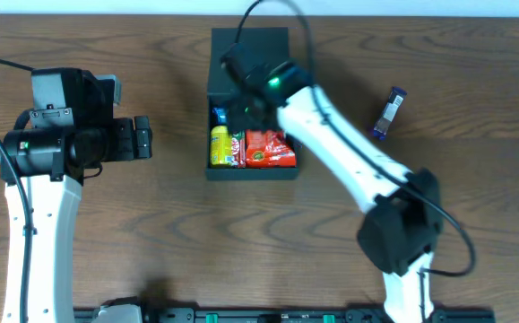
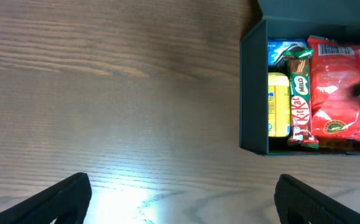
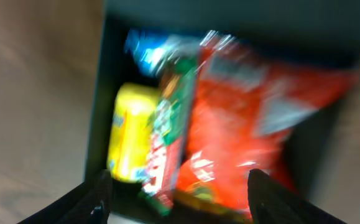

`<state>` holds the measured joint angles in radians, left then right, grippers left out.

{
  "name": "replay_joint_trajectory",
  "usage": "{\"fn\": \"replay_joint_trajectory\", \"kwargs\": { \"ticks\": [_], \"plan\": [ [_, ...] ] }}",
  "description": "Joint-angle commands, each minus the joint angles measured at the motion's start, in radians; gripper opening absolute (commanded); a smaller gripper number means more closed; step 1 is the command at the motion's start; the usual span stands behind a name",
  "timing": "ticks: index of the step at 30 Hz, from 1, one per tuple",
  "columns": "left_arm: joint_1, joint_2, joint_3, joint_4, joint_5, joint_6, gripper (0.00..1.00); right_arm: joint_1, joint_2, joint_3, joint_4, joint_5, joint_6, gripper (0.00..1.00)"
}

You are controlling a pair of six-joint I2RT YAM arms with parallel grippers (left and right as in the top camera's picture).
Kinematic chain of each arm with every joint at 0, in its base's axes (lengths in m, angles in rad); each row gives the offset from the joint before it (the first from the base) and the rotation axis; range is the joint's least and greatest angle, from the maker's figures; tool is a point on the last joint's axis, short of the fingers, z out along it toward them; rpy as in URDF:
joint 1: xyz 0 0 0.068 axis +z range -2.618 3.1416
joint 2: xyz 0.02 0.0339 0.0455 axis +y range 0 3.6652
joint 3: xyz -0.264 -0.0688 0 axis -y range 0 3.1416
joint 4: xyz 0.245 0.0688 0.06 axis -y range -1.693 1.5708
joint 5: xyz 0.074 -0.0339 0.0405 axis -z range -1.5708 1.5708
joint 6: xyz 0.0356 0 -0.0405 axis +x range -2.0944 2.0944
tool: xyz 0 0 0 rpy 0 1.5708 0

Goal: Pack container
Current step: 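Move the right gripper to the dark blue bar and grasp it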

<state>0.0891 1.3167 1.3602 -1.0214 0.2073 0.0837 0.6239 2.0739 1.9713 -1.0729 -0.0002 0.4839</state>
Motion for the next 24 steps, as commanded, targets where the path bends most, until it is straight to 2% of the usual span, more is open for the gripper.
{"fn": "replay_joint_trajectory", "kwargs": {
  "ticks": [1, 6, 11, 24],
  "plan": [
    [0.002, 0.003, 0.010, -0.002, 0.010, 0.015, 0.95, -0.123, -0.051, 0.023, -0.005, 0.083, -0.028, 0.70],
    [0.002, 0.003, 0.010, -0.001, 0.008, 0.018, 0.95, -0.327, -0.030, 0.023, -0.050, 0.071, 0.019, 0.67],
    [0.002, 0.003, 0.010, 0.001, 0.007, 0.018, 0.95, -0.471, 0.016, 0.022, -0.108, 0.071, 0.055, 0.64],
    [0.002, 0.003, 0.010, -0.003, 0.006, 0.026, 0.95, -0.570, 0.197, 0.022, -0.132, 0.105, 0.065, 0.64]
  ]
}}
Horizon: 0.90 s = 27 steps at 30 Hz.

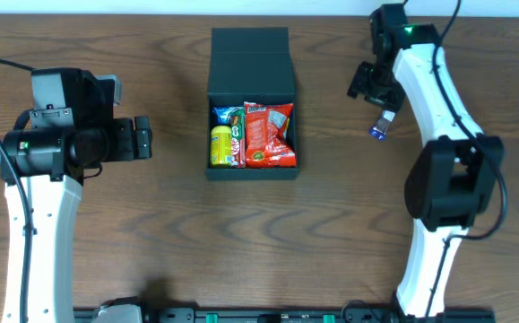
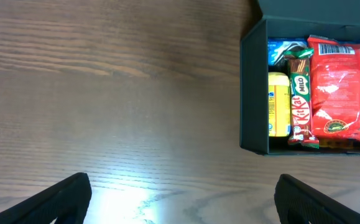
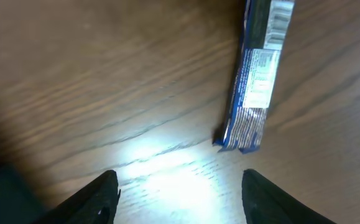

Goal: Pack container
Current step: 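Move the right gripper to the dark blue bar and grasp it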

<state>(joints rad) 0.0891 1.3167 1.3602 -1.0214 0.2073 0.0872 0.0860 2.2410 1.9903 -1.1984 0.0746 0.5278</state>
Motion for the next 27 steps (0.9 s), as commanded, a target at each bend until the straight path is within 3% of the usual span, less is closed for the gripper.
{"fn": "replay_joint_trajectory", "kwargs": {
  "ticks": [1, 14, 27],
  "plan": [
    [0.002, 0.003, 0.010, -0.003, 0.006, 0.023, 0.95, -0.042, 0.040, 0.003, -0.011, 0.030, 0.027, 0.64],
    [0.002, 0.003, 0.010, 0.001, 0.003, 0.033, 0.95, -0.099, 0.117, -0.001, -0.039, 0.009, 0.024, 0.60],
    [0.002, 0.003, 0.010, 0.002, 0.003, 0.041, 0.95, -0.101, 0.117, -0.132, 0.047, -0.031, -0.010, 0.55]
  ]
}}
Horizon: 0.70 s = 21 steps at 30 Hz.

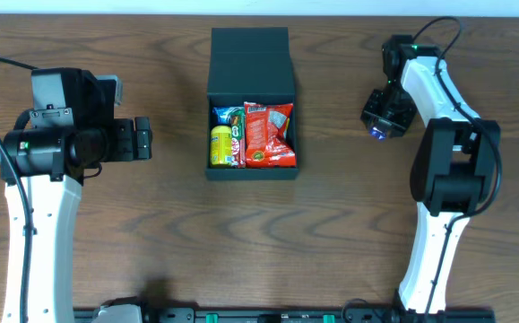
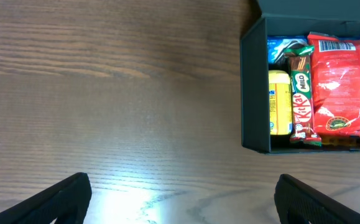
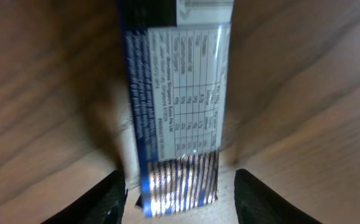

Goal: Pack container
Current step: 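Move the right gripper to the dark blue bar and grasp it, then carry the dark blue bar into the box and release it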

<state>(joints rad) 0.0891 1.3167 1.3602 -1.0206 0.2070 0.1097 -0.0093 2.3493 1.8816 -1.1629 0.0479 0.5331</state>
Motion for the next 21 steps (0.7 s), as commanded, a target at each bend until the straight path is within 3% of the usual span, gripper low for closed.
{"fn": "replay_joint_trajectory", "kwargs": {
  "ticks": [1, 9, 16, 21],
  "plan": [
    [0.002, 0.003, 0.010, 0.001, 0.003, 0.018, 0.95, -0.005, 0.009, -0.026, 0.016, -0.004, -0.019, 0.54],
    [0.002, 0.003, 0.010, -0.003, 0.003, 0.018, 0.95, -0.004, 0.009, -0.026, 0.045, -0.004, -0.058, 0.32],
    [0.002, 0.003, 0.010, -0.003, 0.003, 0.018, 0.95, -0.004, 0.009, -0.026, 0.045, -0.006, -0.080, 0.25],
    [0.002, 0.003, 0.010, -0.003, 0.003, 0.018, 0.95, -0.004, 0.009, -0.004, 0.027, -0.072, -0.105, 0.14]
  ]
}}
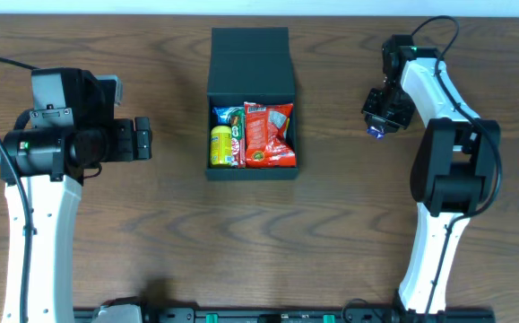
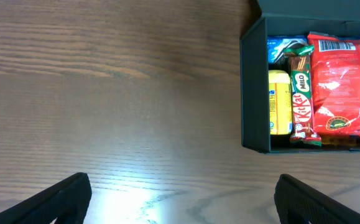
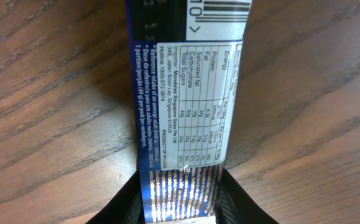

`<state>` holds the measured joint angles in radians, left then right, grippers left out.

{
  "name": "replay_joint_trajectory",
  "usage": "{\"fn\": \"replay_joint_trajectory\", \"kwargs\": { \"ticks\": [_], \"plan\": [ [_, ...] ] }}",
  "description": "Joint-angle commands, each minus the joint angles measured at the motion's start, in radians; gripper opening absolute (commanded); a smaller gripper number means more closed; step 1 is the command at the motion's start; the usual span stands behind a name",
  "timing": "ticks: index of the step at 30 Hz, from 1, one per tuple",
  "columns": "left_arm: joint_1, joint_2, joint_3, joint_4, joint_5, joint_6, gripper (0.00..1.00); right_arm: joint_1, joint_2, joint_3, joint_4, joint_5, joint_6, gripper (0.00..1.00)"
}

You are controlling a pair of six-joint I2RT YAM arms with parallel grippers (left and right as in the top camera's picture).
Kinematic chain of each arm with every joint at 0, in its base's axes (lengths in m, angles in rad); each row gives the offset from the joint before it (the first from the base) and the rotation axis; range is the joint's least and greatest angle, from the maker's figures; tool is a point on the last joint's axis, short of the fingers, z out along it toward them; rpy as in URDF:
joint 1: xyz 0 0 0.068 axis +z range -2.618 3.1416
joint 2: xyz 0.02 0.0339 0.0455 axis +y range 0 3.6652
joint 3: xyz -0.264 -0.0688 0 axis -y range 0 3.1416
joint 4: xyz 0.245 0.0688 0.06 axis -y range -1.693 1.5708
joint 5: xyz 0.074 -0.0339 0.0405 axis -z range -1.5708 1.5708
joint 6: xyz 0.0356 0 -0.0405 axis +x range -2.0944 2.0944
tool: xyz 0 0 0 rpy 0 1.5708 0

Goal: Pack container
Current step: 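Carry the dark blue bar into the box and release it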

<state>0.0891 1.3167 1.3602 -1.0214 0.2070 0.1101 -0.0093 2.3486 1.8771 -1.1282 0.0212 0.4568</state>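
The black container (image 1: 212,135) stands open at the table's middle back, with its lid (image 1: 251,54) folded away behind it. Inside lie a red snack bag (image 1: 269,135), a KitKat bar (image 2: 300,99), a yellow pack (image 2: 278,102) and a blue packet (image 2: 279,48). At the right, a blue wrapped bar (image 3: 183,93) lies on the wood. My right gripper (image 3: 181,202) is shut on its near end, one finger (image 3: 125,202) pressed against each side. My left gripper (image 2: 180,199) hangs open over bare wood, left of the container.
The brown wooden table (image 1: 241,242) extends all around. The container's left wall (image 2: 253,87) stands to the right of my left gripper. My right arm (image 1: 438,90) reaches up along the right side.
My right gripper's fingers stood apart on either side of the blue bar's end; now they are shut against it. The left arm and the container's contents are unchanged.
My right gripper was open over the container, above the red bag. Then it was at the right side of the table beside the blue bar. Then it straddled the bar's end, and now it grips it. The left arm stayed put throughout.
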Motion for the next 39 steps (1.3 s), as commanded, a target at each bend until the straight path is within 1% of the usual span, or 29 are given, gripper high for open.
{"fn": "replay_joint_trajectory", "kwargs": {
  "ticks": [1, 2, 3, 9, 14, 16, 19, 23, 29, 34, 39],
  "plan": [
    [0.002, 0.003, 0.010, -0.003, 0.004, 0.018, 0.95, -0.004, 0.010, 0.013, -0.018, -0.054, -0.034, 0.10],
    [0.002, 0.003, 0.010, -0.003, 0.003, 0.018, 0.95, -0.004, 0.009, 0.032, -0.032, -0.056, -0.046, 0.03],
    [0.002, 0.003, 0.010, -0.003, 0.003, 0.018, 0.95, -0.002, 0.007, 0.051, -0.048, -0.056, -0.056, 0.01],
    [0.002, 0.003, 0.010, -0.002, 0.003, 0.018, 0.95, 0.034, -0.039, 0.204, -0.156, -0.056, -0.140, 0.02],
    [0.002, 0.003, 0.010, -0.003, 0.004, 0.018, 0.95, 0.123, -0.143, 0.276, -0.191, -0.058, -0.220, 0.02],
    [0.002, 0.003, 0.010, -0.003, 0.004, 0.018, 0.95, 0.175, -0.186, 0.276, -0.196, -0.069, -0.248, 0.01],
    [0.002, 0.003, 0.010, -0.003, 0.004, 0.018, 0.95, 0.263, -0.222, 0.276, -0.211, -0.112, -0.253, 0.02],
    [0.002, 0.003, 0.010, -0.003, 0.004, 0.017, 0.95, 0.391, -0.225, 0.271, -0.225, -0.188, -0.253, 0.01],
    [0.002, 0.003, 0.010, -0.003, 0.004, 0.017, 0.95, 0.558, -0.220, 0.251, -0.179, -0.190, -0.244, 0.02],
    [0.002, 0.003, 0.010, -0.003, 0.004, 0.017, 0.95, 0.641, -0.220, 0.200, -0.114, -0.185, -0.203, 0.01],
    [0.002, 0.003, 0.010, -0.003, 0.004, 0.017, 0.95, 0.663, -0.220, 0.106, -0.071, -0.183, -0.130, 0.01]
  ]
}}
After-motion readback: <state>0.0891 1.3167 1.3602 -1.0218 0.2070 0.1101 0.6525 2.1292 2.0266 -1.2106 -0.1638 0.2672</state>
